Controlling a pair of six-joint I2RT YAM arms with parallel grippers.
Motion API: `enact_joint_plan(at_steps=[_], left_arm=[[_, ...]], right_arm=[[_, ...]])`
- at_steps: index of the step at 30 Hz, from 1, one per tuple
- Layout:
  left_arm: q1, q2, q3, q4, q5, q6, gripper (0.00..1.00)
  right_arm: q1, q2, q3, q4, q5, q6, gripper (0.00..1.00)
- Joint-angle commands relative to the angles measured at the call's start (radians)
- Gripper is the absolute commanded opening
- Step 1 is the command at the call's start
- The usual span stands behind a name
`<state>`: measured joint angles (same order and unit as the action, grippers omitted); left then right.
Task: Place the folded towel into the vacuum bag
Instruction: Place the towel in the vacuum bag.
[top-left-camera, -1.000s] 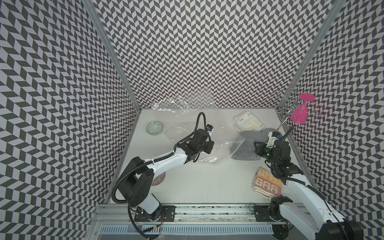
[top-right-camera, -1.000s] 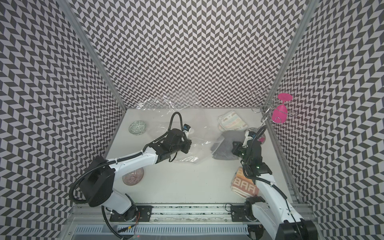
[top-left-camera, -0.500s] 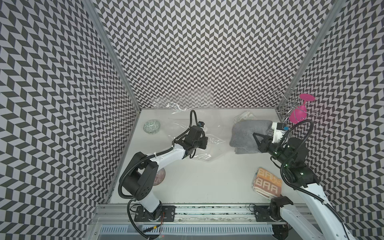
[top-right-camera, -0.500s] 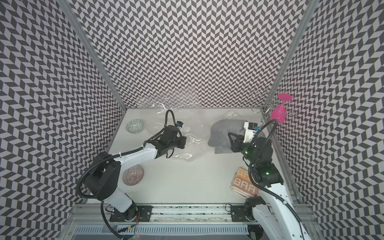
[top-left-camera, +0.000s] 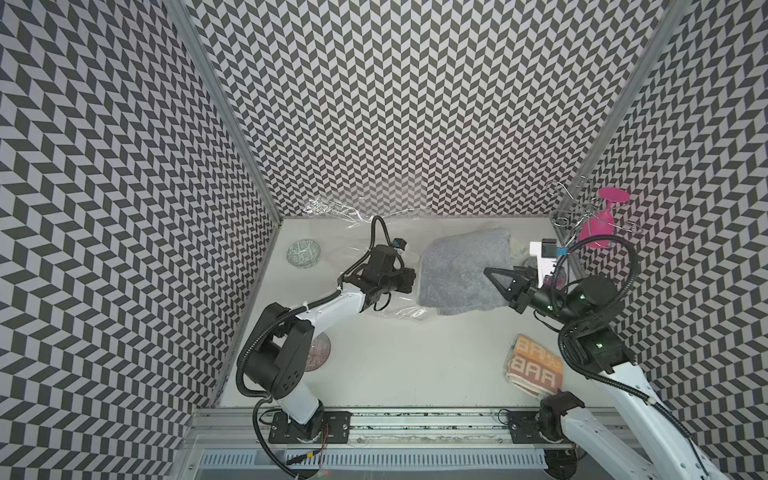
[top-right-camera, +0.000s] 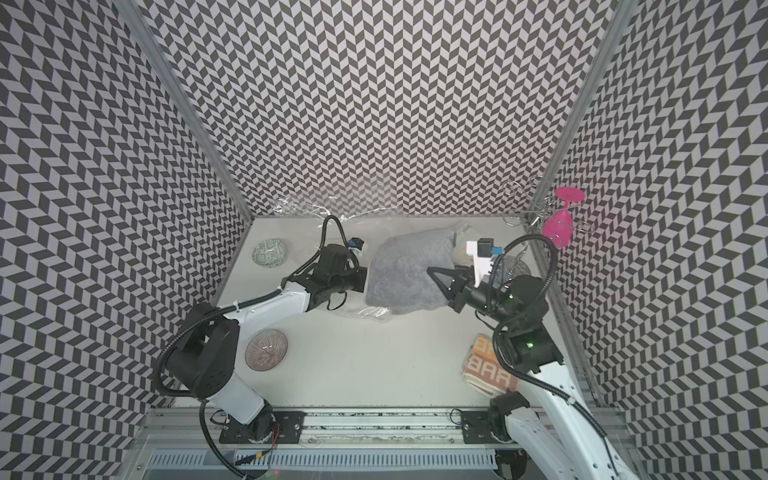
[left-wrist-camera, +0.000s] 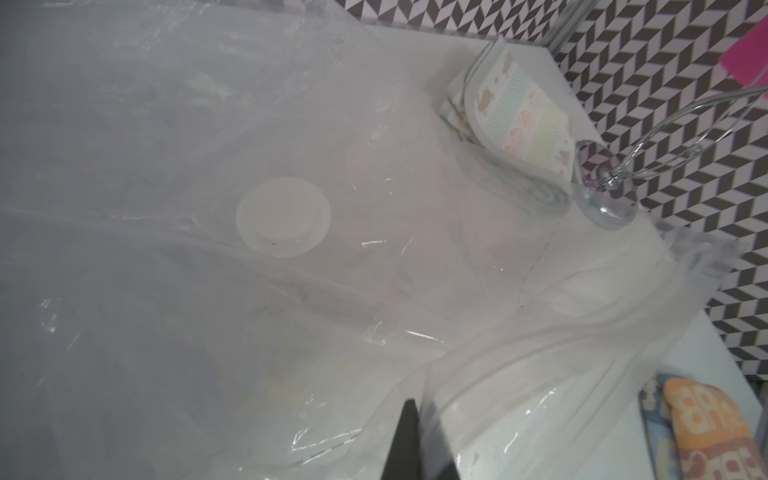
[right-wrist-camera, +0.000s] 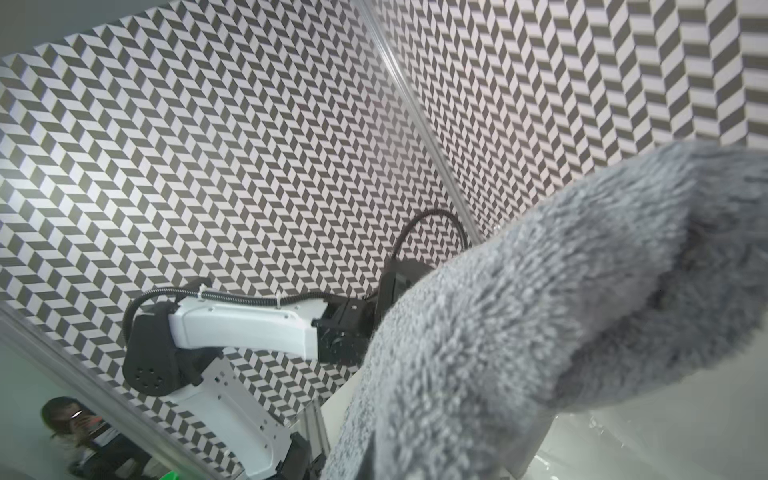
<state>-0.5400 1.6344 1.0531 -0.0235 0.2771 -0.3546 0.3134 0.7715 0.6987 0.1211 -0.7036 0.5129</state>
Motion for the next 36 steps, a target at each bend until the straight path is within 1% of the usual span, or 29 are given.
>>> enact_joint_plan(at_steps=[1,5,9,16,22,28,30,32,34,36], left_arm=[[0.012,-0.046,0.076,0.042,0.165,-0.063,0.0],[0.012,-0.039,0.111,0.042,0.26,-0.116,0.0],[0.012,-0.033,0.129,0.056,0.288,-0.17,0.0],[0.005,-0.06,0.123,0.038,0.303,-0.169,0.0],[-0.018,-0.114,0.098,0.041,0.329,-0.148,0.0],[-0.021,-0.148,0.108,0.048,0.385,-0.149,0.0],[-0.026,-0.146,0.114,0.051,0.386,-0.152,0.0],[-0.041,-0.137,0.119,0.058,0.378,-0.152,0.0],[-0.053,-0.12,0.127,0.064,0.368,-0.155,0.0],[-0.055,-0.101,0.143,0.069,0.361,-0.163,0.0]], right_arm=[[0.059,0.029,-0.046,0.132,0.051,0.004,0.0],[0.101,0.094,-0.083,0.169,0.116,0.011,0.0],[0.104,0.143,-0.081,0.114,0.178,0.005,0.0],[0.099,0.139,-0.118,0.128,0.434,0.083,0.0],[0.097,0.234,-0.023,-0.02,0.621,0.101,0.0],[0.071,0.24,-0.039,-0.012,0.67,0.139,0.0],[0.067,0.237,-0.046,0.0,0.672,0.154,0.0],[0.067,0.242,-0.048,0.019,0.646,0.169,0.0],[0.067,0.255,-0.046,0.06,0.571,0.151,0.0],[0.067,0.27,-0.038,0.056,0.531,0.164,0.0]])
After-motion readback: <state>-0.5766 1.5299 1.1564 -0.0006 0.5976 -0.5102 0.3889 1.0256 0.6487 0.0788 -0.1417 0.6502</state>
